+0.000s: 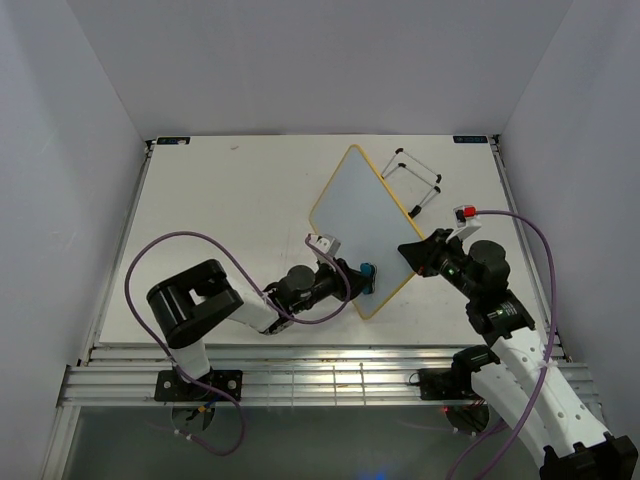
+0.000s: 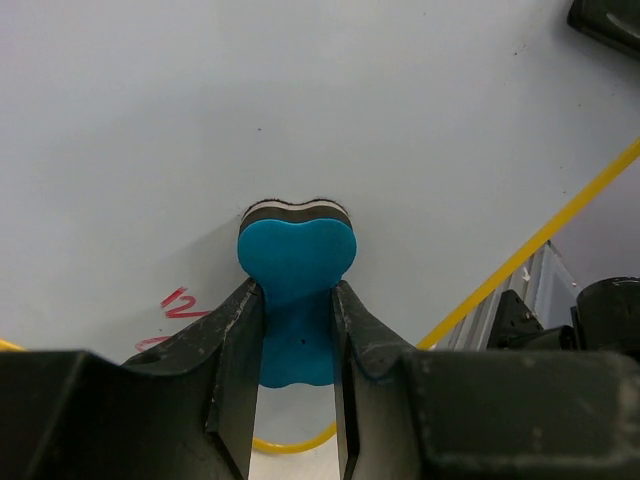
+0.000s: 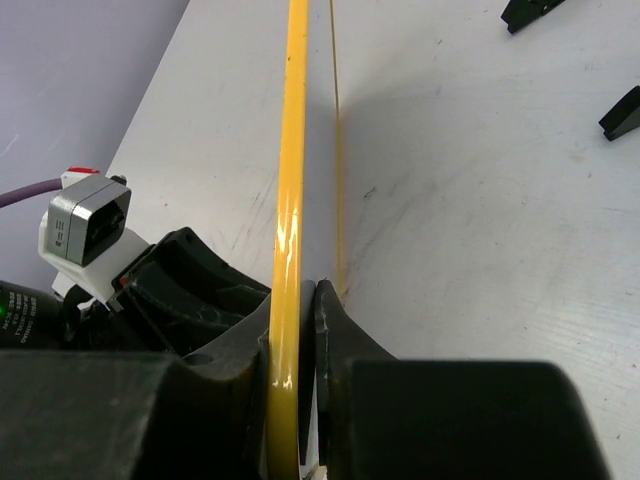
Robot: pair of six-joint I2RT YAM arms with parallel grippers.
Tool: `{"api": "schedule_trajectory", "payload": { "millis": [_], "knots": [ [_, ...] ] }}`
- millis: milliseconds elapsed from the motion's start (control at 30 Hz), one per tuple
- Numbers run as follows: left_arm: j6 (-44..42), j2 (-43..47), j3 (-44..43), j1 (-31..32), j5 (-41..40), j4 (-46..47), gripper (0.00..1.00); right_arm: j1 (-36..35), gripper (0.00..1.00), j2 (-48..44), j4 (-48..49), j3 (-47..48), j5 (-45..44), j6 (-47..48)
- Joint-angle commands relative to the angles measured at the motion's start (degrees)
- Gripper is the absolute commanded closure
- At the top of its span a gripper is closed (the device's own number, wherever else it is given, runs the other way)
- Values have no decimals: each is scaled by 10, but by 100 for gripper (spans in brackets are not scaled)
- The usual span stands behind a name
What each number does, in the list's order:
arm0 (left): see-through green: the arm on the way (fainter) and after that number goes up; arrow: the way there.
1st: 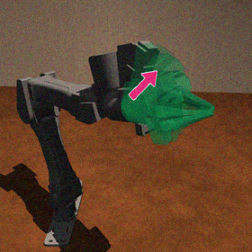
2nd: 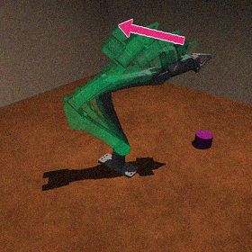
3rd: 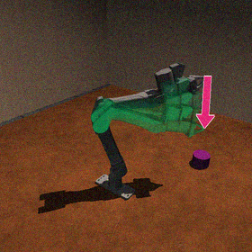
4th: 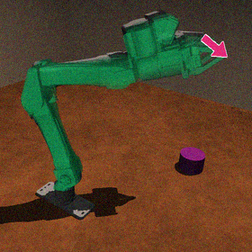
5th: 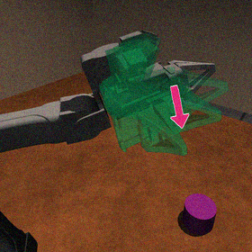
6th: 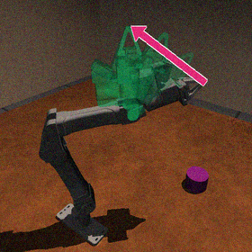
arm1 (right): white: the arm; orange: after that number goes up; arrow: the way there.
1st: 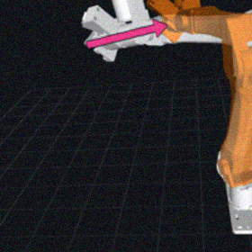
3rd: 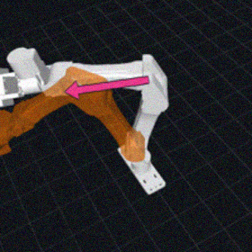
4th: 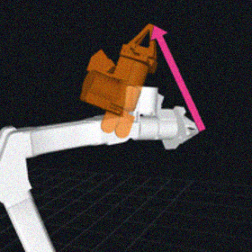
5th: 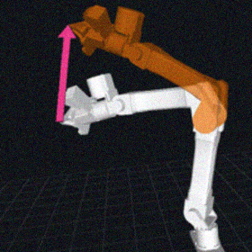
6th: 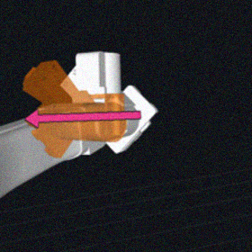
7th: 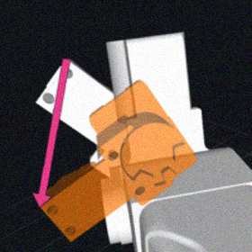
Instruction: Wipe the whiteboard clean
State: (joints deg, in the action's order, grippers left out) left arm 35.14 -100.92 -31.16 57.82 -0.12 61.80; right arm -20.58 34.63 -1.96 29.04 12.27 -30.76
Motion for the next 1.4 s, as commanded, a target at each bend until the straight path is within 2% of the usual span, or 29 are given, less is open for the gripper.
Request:
{"api": "schedule_trajectory", "payload": {
  "millis": [0,133,233,267,367,500,733,1200,1367],
  "knots": [
    [24,3,13,-12,27,-26,100,-25,92,-24,195,56,180,-145],
    [53,29,29,-76,17,-86,100,-25,92,-47,161,61,158,-133],
    [71,40,13,-121,-27,-181,100,-25,92,-57,156,61,149,-134],
    [75,39,-8,-128,-40,-239,100,-25,92,-56,157,62,151,-137],
    [92,28,-28,-158,-70,-300,100,-25,92,-53,156,68,155,-140],
    [106,4,-38,-196,-85,-337,100,-25,92,-53,154,76,157,-140],
    [87,-57,-91,-264,-37,-354,100,-25,92,-53,148,84,176,-144],
    [64,-68,-166,-269,-29,-425,100,-25,92,-50,146,72,182,-138],
    [80,-41,-157,-223,-5,-433,100,-25,92,-43,157,60,173,-113]
  ]
}}
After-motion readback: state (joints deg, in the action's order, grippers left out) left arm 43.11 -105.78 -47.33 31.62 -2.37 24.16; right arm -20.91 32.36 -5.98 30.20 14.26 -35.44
